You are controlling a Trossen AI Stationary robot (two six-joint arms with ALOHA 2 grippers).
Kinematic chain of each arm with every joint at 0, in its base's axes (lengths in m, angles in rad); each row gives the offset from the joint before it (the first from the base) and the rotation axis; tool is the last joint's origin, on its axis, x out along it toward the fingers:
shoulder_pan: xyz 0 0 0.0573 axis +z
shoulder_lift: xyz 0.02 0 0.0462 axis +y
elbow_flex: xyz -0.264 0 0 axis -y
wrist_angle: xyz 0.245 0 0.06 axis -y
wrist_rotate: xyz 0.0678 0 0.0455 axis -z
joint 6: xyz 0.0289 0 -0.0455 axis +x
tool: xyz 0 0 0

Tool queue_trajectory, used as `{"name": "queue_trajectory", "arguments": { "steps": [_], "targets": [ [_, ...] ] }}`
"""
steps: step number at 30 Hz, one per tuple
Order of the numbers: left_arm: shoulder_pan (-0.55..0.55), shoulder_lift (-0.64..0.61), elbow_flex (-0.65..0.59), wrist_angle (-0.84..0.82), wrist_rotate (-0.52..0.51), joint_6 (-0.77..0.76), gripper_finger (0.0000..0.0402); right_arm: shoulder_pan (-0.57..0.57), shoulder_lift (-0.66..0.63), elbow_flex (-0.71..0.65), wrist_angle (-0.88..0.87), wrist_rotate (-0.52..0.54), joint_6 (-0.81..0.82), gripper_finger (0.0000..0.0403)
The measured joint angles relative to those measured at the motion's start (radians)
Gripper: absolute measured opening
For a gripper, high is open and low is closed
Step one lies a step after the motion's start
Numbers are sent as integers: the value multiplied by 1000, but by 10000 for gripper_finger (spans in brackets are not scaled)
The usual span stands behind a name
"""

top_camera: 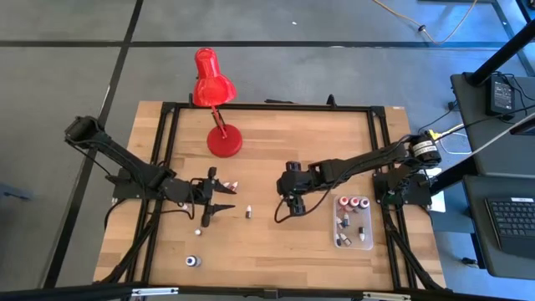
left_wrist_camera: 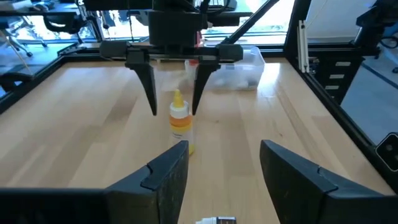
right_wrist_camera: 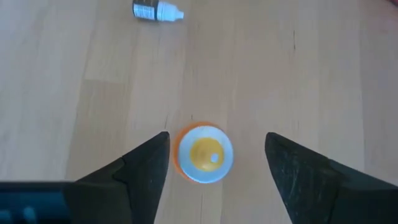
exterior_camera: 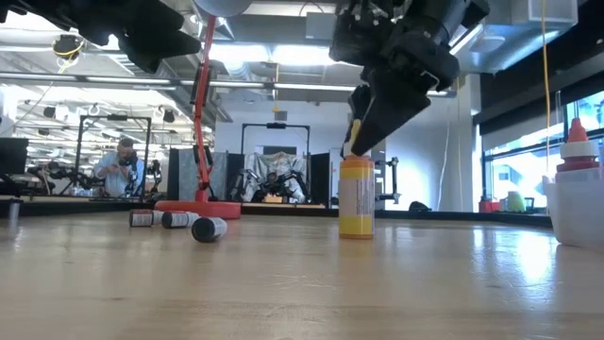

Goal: Pick & Place food coloring
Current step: Put the big yellow bottle into the transparent container

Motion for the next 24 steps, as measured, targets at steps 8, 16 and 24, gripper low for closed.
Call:
{"name": "queue_trajectory", "arguments": {
  "steps": [8, 16, 24],
  "targets": [
    [0, 0, 0, 0, -17, 0, 194, 0, 1, 0, -22, -3, 19, 191],
    [0, 0, 0, 0, -17, 0, 195, 0, 1, 0, -28, -3, 14, 120],
    [0, 0, 0, 0, -16, 0, 193, 14, -27, -2, -46, 0, 28, 120]
  ]
}}
